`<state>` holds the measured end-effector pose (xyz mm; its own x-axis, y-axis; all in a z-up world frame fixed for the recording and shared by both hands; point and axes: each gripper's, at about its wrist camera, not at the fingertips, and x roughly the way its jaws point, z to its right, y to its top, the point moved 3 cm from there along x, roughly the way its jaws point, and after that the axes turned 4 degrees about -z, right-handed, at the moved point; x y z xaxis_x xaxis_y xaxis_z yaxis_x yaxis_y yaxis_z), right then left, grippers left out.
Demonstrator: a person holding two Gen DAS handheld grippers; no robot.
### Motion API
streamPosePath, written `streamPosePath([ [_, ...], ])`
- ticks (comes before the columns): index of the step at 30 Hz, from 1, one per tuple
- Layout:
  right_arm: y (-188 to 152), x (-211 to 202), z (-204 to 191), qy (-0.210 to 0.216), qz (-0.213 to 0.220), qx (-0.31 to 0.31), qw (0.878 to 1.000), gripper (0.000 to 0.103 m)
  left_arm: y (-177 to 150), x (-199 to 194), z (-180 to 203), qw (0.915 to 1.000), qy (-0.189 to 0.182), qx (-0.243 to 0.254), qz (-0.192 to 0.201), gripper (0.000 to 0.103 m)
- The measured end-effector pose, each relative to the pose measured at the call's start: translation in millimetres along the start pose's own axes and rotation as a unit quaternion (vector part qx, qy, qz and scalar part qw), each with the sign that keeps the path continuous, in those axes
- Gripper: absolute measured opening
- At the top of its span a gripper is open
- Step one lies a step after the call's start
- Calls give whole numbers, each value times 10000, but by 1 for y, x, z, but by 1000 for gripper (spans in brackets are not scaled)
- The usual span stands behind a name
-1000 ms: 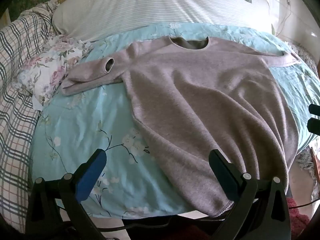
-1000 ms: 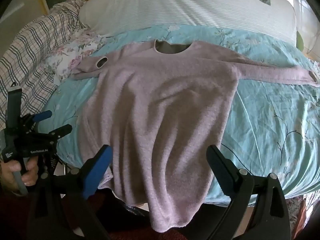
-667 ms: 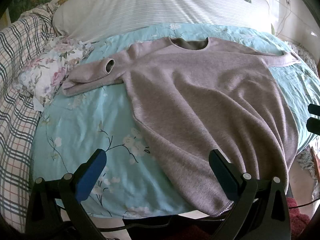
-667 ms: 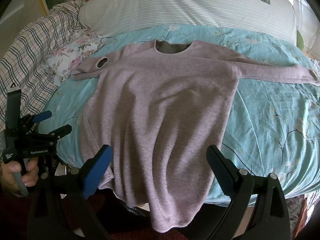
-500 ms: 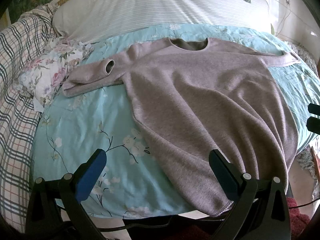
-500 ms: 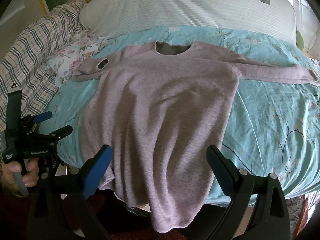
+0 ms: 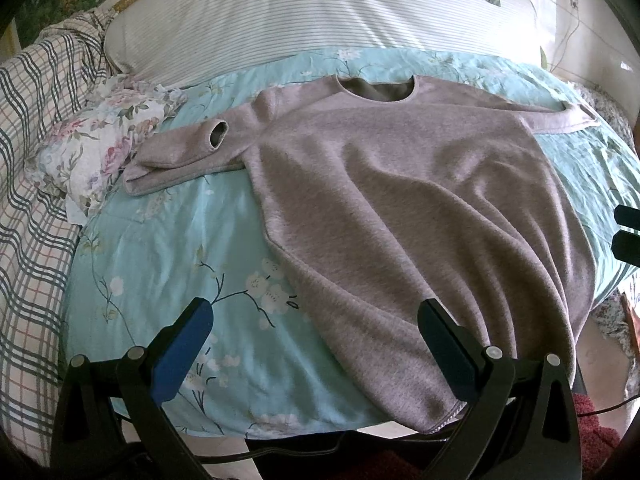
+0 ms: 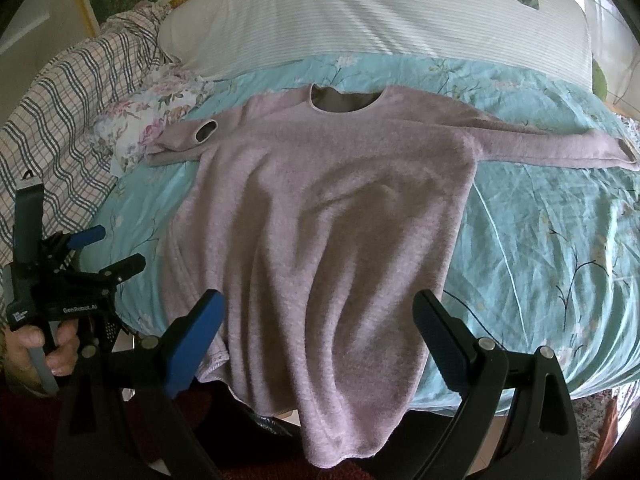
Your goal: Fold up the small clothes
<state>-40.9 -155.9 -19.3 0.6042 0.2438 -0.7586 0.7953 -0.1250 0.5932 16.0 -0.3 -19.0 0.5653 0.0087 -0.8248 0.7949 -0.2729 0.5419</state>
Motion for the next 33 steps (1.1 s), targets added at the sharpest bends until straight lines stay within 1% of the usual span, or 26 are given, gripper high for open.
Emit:
streamPosePath([
  [1, 0, 0, 0, -44, -93, -4, 9999, 95, 0, 0, 0, 10000, -7, 2, 4, 102],
  [2, -2, 2, 0, -152, -296, -11, 9994, 95, 0, 0, 0, 10000, 0, 11, -4, 102],
  [3, -2, 2, 0, -149, -298, -6, 9994, 95, 0, 0, 0, 10000, 1, 15, -20, 102],
  [4, -2, 3, 0, -176, -404, 9, 9990, 95, 0, 1, 0, 10000, -3, 21, -62, 102],
  [12, 0, 3, 0, -50, -249, 86, 9996, 95, 1, 2, 0, 9999, -11, 33, -106, 102],
  [14, 1, 4, 1, -25, -297, 137, 9995, 95, 2, 4, 0, 9999, 39, 69, -123, 102],
  [18, 2, 5, 2, 2, -378, 201, 9991, 95, 2, 6, 0, 9999, 20, 63, -154, 102],
  [20, 3, 4, 2, 168, -479, 341, 9981, 95, 3, 8, 0, 9996, 30, 93, -263, 102],
  [22, 3, 5, 2, 209, -436, 359, 9982, 95, 3, 11, 0, 9994, 8, 102, -322, 102],
  [24, 4, 6, 4, 193, -385, 359, 9984, 95, 5, 13, -1, 9998, -10, 70, -159, 102],
  [25, 4, 8, 6, 85, -336, 286, 9990, 95, 6, 15, -1, 9998, -63, 55, -164, 102],
  [26, 4, 9, 8, 62, -349, 301, 9989, 95, 5, 16, 0, 9996, -102, 65, -272, 102],
  [29, 3, 14, 14, -114, -327, 268, 9990, 95, 8, 20, 2, 9995, -157, 76, -266, 102],
  [33, 6, 16, 29, -139, -229, 451, 9986, 95, 13, 26, 4, 9990, -319, 8, -300, 102],
])
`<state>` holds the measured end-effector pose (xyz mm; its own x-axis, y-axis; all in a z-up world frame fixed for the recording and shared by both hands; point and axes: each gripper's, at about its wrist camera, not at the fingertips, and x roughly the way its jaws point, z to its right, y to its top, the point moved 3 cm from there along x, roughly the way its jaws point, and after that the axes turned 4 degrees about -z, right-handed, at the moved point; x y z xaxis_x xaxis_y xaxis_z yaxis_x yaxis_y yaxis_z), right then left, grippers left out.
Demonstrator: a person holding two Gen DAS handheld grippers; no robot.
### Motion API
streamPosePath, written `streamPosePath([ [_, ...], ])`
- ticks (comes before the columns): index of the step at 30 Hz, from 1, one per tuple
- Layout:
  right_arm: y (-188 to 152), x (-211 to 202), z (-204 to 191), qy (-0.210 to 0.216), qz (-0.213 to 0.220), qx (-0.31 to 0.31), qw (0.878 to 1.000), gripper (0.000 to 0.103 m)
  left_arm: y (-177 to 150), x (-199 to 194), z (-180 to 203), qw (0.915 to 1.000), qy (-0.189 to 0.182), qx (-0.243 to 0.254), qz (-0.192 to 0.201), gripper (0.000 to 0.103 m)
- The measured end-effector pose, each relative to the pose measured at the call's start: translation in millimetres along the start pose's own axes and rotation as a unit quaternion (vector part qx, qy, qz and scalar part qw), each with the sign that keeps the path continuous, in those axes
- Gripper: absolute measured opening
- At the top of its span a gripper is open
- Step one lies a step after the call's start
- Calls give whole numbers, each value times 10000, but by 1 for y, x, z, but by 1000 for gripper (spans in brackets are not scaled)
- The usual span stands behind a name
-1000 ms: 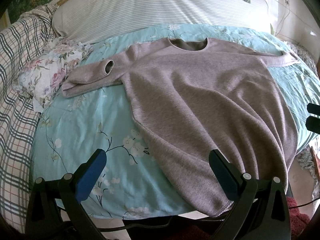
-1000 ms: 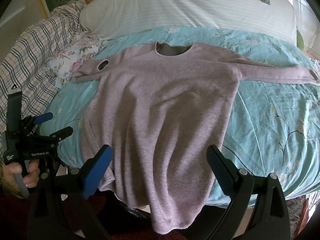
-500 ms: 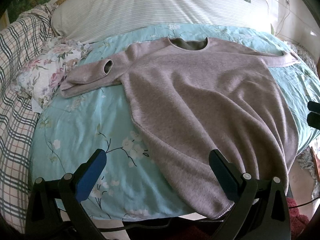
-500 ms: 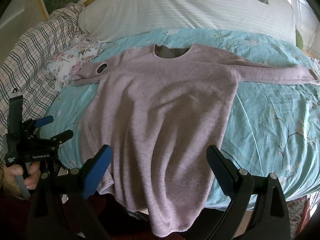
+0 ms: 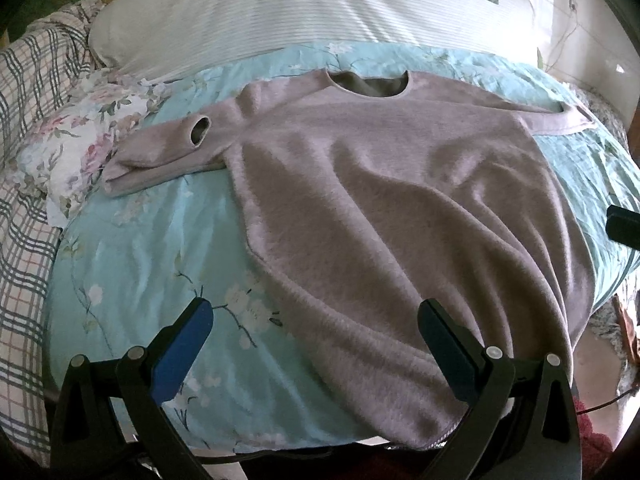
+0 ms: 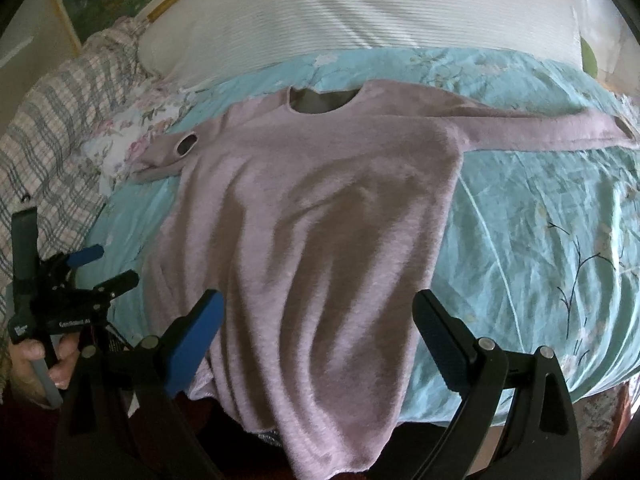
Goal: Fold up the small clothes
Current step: 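Grasp the sweater's sleeve cuff with the right gripper and lift it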
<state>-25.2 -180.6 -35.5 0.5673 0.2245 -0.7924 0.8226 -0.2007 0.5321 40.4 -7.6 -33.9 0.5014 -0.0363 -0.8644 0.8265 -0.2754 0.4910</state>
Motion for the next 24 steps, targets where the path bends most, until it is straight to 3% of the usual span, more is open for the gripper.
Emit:
streamPosePath([
  [6, 14, -8, 46, -280, 376, 476, 9978, 91, 12, 12, 5, 9999, 75, 96, -70, 102],
  [12, 38, -13, 130, -396, 733, 1448, 9859, 68, 27, 22, 16, 9998, 6, 157, -152, 102],
  [17, 66, -21, 219, -769, 1022, 2168, 9678, 46, 40, 31, 26, 9993, 56, 294, -214, 102],
  [20, 85, -29, 281, -1233, 1228, 2515, 9521, 41, 46, 36, 34, 9992, 7, 328, -246, 102],
  [24, 104, -30, 348, -1385, 1324, 3069, 9323, 35, 53, 46, 45, 9986, -28, 393, -343, 102],
])
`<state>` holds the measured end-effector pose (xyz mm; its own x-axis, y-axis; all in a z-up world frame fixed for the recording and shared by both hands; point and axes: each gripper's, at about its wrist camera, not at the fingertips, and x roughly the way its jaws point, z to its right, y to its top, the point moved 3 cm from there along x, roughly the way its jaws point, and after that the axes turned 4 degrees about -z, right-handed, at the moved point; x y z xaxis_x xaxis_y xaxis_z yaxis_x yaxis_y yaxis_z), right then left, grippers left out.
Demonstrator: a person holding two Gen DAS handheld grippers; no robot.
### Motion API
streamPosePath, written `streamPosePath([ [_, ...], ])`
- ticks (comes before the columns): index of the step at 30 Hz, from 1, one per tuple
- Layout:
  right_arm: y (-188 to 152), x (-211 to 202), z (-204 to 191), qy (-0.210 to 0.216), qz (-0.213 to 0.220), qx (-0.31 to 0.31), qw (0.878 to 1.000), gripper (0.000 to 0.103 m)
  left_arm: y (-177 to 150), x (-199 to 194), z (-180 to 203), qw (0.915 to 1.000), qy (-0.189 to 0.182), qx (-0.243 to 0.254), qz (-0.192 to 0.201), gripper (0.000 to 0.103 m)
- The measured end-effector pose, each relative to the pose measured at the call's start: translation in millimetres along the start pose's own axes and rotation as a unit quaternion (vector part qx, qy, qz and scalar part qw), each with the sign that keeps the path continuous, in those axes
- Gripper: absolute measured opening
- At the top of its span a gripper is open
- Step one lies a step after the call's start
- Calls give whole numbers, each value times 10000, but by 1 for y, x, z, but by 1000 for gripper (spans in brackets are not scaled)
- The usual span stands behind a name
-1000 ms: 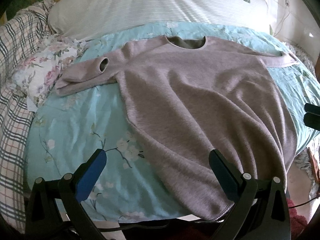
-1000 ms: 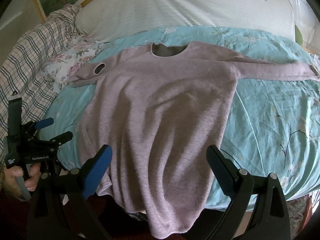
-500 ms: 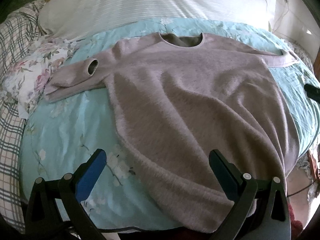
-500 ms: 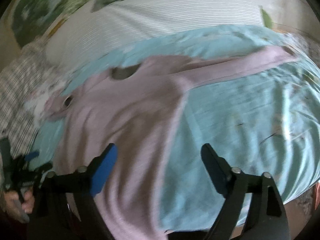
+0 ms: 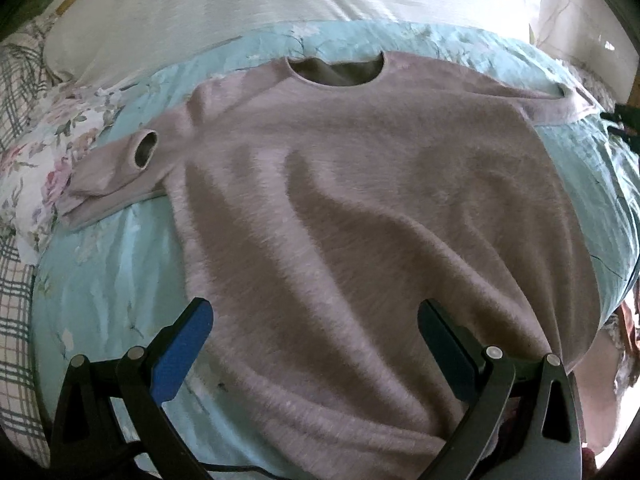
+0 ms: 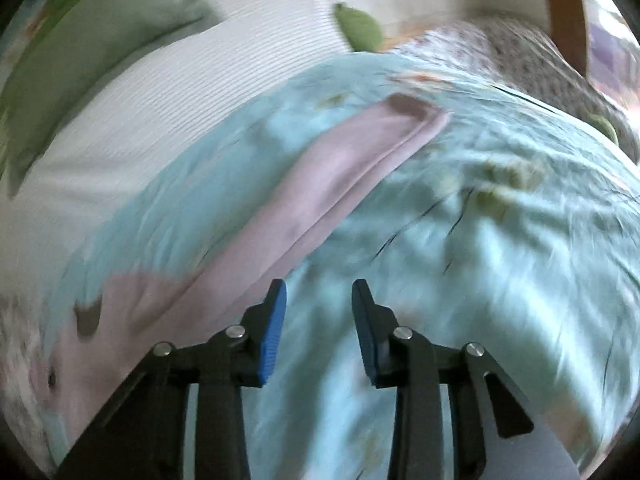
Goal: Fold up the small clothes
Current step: 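Grasp the sweater's sleeve cuff with the right gripper and lift it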
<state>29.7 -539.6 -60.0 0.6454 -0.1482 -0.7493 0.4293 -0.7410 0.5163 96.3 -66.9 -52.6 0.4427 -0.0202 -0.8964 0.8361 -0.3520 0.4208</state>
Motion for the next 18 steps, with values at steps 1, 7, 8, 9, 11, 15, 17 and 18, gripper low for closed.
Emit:
streamPosePath([
  [1, 17, 8, 12, -79, 55, 150, 9998, 35, 3, 3, 2, 10000, -5, 16, -22, 102],
  [7, 78, 51, 66, -343, 130, 1026, 9940, 35, 28, 20, 18, 9996, -177, 42, -226, 102],
  [8, 85, 56, 71, -373, 170, 1098, 9931, 35, 31, 22, 20, 9996, -167, 55, -234, 102],
  [9, 94, 62, 78, -438, 183, 1177, 9919, 35, 35, 24, 21, 9996, -157, 65, -243, 102],
  [11, 109, 71, 86, -450, 226, 1277, 9905, 35, 45, 30, 26, 9995, -173, 67, -258, 102],
  [15, 133, 83, 95, -388, 302, 1393, 9890, 34, 57, 39, 34, 9991, -275, 102, -294, 102],
  [17, 137, 84, 90, -408, 290, 1228, 9912, 7, 60, 41, 39, 9991, -284, 157, -275, 102],
  [18, 137, 83, 83, -347, 242, 1134, 9926, 6, 61, 41, 40, 9991, -298, 175, -258, 102],
])
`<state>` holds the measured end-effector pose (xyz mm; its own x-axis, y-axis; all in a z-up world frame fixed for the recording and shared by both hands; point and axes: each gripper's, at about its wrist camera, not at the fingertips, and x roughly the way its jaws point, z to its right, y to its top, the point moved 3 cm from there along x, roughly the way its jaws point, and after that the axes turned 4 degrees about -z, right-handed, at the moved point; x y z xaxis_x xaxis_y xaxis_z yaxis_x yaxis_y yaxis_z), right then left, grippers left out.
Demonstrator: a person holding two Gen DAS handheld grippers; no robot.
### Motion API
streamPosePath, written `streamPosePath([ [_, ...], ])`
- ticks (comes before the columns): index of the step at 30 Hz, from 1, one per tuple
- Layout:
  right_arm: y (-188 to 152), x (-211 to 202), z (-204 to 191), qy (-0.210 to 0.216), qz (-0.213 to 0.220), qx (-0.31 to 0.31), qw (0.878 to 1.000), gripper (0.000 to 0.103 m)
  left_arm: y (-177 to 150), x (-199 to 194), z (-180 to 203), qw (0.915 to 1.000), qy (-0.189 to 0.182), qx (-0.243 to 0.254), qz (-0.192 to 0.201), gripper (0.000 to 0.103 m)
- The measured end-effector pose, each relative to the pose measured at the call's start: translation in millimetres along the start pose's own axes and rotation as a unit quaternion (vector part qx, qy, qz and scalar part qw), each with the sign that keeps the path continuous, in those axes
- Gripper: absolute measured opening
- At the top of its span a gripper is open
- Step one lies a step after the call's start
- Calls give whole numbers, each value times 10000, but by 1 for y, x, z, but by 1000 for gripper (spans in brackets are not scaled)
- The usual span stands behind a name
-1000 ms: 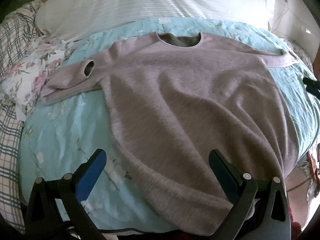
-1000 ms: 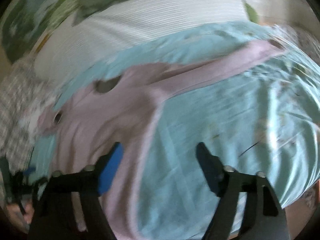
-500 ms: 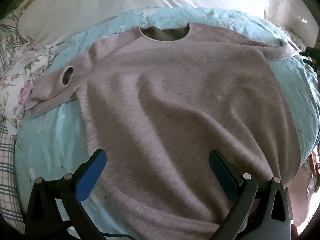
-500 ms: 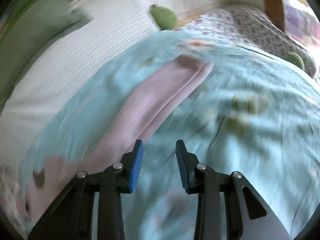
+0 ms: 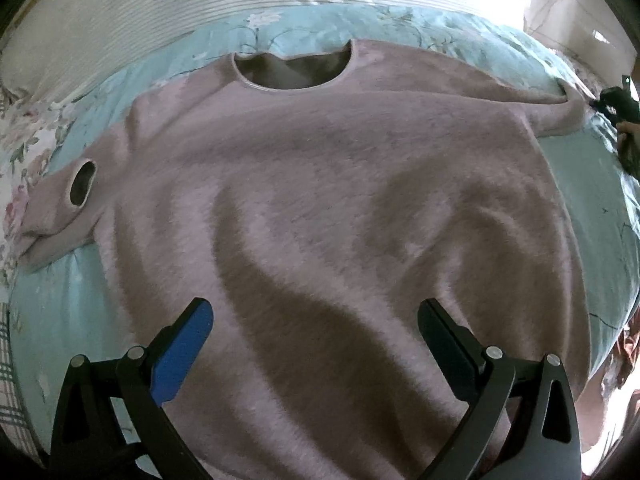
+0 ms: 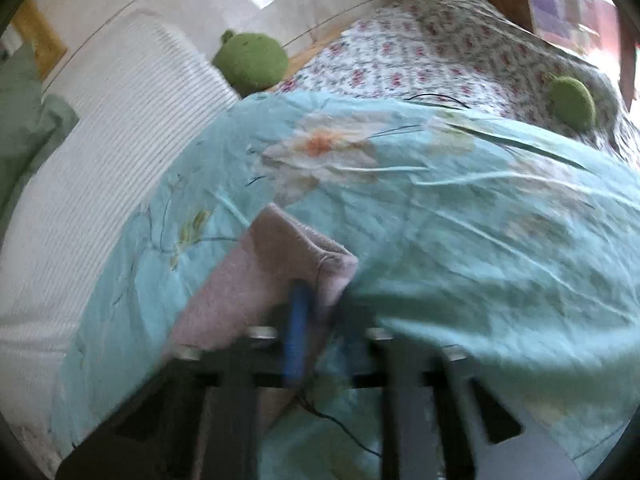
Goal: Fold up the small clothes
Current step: 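Grasp the sweater's sleeve cuff with the right gripper and lift it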
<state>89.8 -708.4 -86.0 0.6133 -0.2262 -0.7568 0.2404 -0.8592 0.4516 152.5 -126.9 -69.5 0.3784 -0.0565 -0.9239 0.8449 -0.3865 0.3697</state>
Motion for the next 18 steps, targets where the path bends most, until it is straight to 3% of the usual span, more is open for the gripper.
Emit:
streamPosePath([
  [5, -22, -31, -50, 564, 148, -573, 9967, 6, -3, -2, -4, 9999, -50, -24, 108, 102],
  [9, -69, -59, -117, 1313, -90, -1119, 9850, 6, -11, -5, -16, 9996, -133, -176, 162, 102],
  [14, -150, -72, -204, 2333, -785, -1504, 9575, 6, -18, -11, -40, 9985, -203, -437, 261, 102],
  [18, -221, -70, -275, 3129, -1533, -1547, 9245, 6, -19, -12, -64, 9957, -429, -758, 329, 102],
])
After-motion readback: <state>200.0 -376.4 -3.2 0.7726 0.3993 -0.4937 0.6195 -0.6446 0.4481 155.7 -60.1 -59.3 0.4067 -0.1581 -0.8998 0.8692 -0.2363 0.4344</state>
